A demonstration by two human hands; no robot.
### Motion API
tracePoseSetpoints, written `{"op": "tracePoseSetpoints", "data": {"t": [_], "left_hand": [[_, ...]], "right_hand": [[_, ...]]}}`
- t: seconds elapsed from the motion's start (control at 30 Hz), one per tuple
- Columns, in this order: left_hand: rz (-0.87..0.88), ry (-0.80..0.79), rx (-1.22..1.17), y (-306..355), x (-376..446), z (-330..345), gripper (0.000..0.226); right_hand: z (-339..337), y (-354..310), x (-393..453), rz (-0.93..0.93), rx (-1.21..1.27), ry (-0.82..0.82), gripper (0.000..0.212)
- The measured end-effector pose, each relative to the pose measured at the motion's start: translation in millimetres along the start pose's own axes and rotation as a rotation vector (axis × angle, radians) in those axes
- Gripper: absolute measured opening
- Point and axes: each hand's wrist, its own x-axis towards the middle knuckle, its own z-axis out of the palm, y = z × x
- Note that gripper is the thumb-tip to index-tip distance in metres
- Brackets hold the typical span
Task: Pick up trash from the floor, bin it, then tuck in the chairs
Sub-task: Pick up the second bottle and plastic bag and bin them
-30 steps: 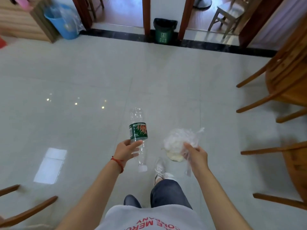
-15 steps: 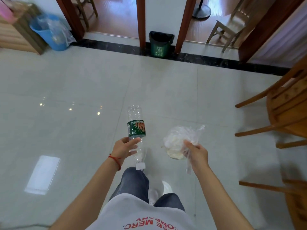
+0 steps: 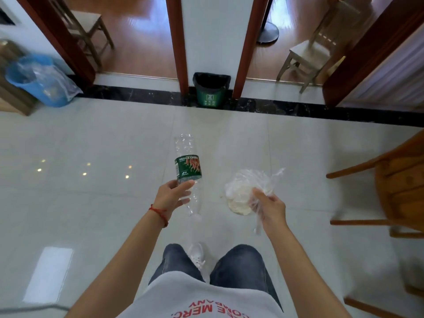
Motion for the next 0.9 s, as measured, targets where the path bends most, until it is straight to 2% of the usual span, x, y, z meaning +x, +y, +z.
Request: {"op": "tracePoseSetpoints", "data": {"t": [0.17, 0.57, 0.73, 0.83, 0.9], "left_hand": [[-0.004, 0.004, -0.012, 53, 68, 24, 0.037], [0.011, 0.069, -0.061, 184, 227, 98, 0.032], [0.002, 0.090, -0.052, 231, 289, 110, 0.027], [-0.022, 0.100, -0.049, 258, 336, 110, 0.018], [-0.040, 0.094, -0.030, 277, 371, 110, 0.021]], "right_hand": [[37, -53, 59, 0.007, 0.022, 0.004, 0.019], [128, -219, 211, 0.017, 0.113, -0.121, 0.022], [173, -265, 260, 0.040, 0.041, -0.081, 0.009], [209, -285, 293, 0.052, -0.008, -0.069, 0.009], [233, -298, 317, 0.061, -0.006, -0.052, 0.009]]}}
